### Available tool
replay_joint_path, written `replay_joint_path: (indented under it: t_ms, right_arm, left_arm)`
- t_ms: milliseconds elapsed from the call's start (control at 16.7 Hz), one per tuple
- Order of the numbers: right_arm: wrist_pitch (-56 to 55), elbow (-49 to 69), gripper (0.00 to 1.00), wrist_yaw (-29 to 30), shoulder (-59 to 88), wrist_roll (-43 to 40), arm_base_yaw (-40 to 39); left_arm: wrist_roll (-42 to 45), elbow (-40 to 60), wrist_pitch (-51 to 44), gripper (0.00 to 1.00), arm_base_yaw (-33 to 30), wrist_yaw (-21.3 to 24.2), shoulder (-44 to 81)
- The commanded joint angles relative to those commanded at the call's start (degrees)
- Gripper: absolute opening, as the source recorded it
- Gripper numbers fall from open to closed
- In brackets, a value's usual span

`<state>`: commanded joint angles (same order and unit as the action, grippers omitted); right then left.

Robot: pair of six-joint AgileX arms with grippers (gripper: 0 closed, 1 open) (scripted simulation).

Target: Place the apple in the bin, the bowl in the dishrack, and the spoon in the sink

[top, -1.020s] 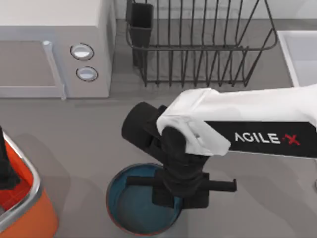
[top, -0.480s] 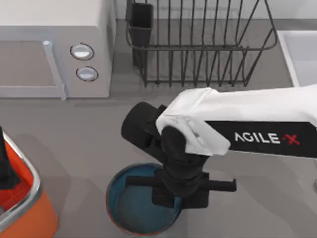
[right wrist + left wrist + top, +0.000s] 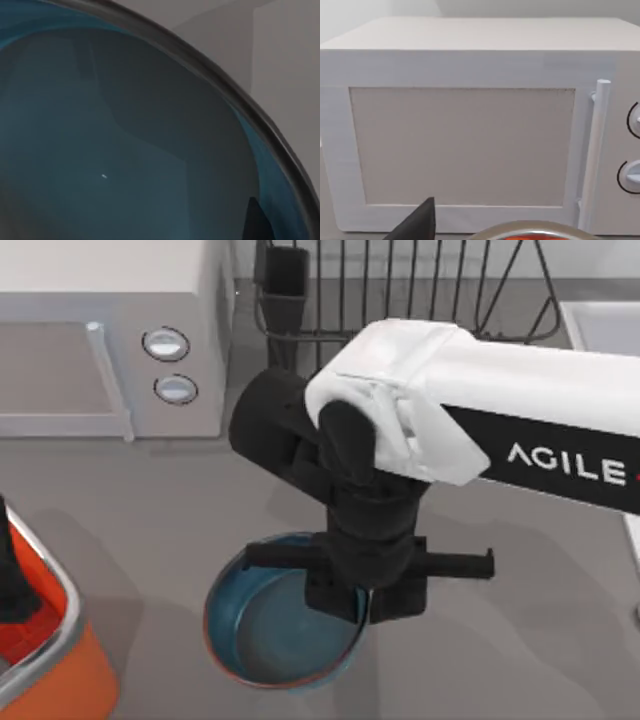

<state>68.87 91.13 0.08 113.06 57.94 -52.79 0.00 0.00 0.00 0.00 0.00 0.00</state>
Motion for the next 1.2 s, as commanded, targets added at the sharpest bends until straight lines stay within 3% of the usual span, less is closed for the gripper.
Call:
replay_joint_path:
  t_ms: [600,1200]
  right_arm:
    - [1.5,3.1,0.0,1.7,-2.4,-1.7,-0.1]
    - [-27.9,-1.2,0.0,27.5,-13.6,-25.0,-3.5]
  left_arm:
    - [0.0,0.0,0.0,1.0,0.0,0.0,0.0]
    - [0.0,0.0,0.0,1.0,0.0,0.0,0.0]
